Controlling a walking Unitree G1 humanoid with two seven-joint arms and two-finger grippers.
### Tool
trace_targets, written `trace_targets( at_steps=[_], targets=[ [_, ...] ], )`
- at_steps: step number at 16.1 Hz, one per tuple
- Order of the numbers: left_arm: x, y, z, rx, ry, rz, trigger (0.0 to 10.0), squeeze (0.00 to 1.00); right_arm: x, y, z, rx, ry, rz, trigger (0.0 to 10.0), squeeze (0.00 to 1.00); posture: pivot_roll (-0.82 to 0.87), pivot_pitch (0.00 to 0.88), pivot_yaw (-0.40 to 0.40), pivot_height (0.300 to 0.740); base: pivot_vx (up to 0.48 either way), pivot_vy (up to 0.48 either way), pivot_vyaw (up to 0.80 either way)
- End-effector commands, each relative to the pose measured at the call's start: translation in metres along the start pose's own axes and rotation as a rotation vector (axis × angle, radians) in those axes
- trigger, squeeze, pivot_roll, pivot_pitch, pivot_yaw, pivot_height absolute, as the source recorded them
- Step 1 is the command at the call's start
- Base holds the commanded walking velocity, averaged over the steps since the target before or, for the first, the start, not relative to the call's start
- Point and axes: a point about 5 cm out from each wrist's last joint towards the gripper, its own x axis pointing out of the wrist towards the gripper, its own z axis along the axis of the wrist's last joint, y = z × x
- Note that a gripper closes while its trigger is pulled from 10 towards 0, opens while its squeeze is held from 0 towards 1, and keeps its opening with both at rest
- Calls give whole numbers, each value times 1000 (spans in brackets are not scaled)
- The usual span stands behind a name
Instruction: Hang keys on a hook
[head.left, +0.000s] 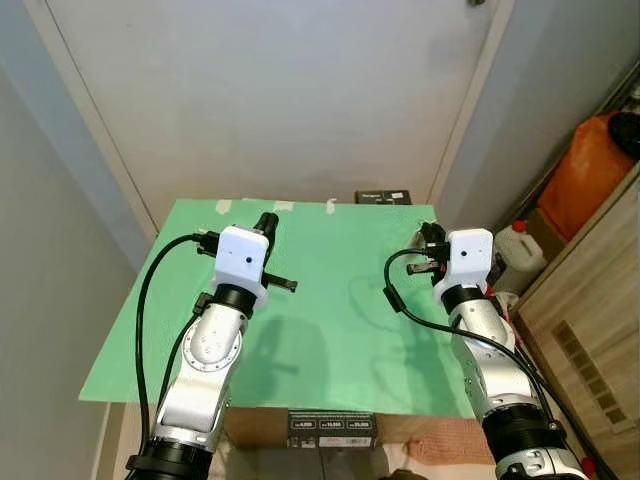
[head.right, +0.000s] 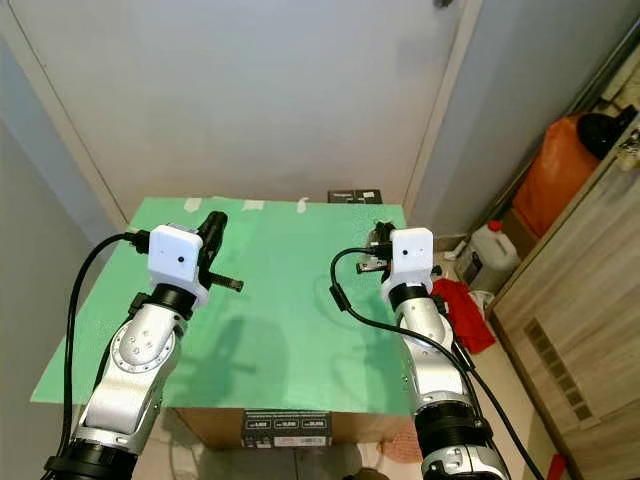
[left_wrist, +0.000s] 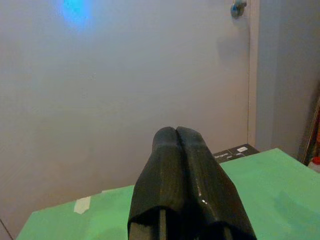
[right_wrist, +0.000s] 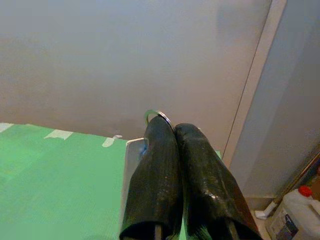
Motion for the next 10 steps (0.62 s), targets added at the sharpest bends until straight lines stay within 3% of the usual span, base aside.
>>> trace_targets(
  at_steps=[1,8,10],
  targets=[
    [1,-2,-2,-4,14,-12,10000,0,0,-2,-1,7,7,-6,0,0,1,0,6,740,0,0,0],
    [1,-2,-2,0,15,-19,10000,0,0,-1,-1,8,10,1,0,0,2,0,8,740,0,0,0],
    [4,-9,-1,1,14,-78,10000,0,2,6,-7,-1,50,27,0,0,5,0,17,740,0,0,-744]
  ],
)
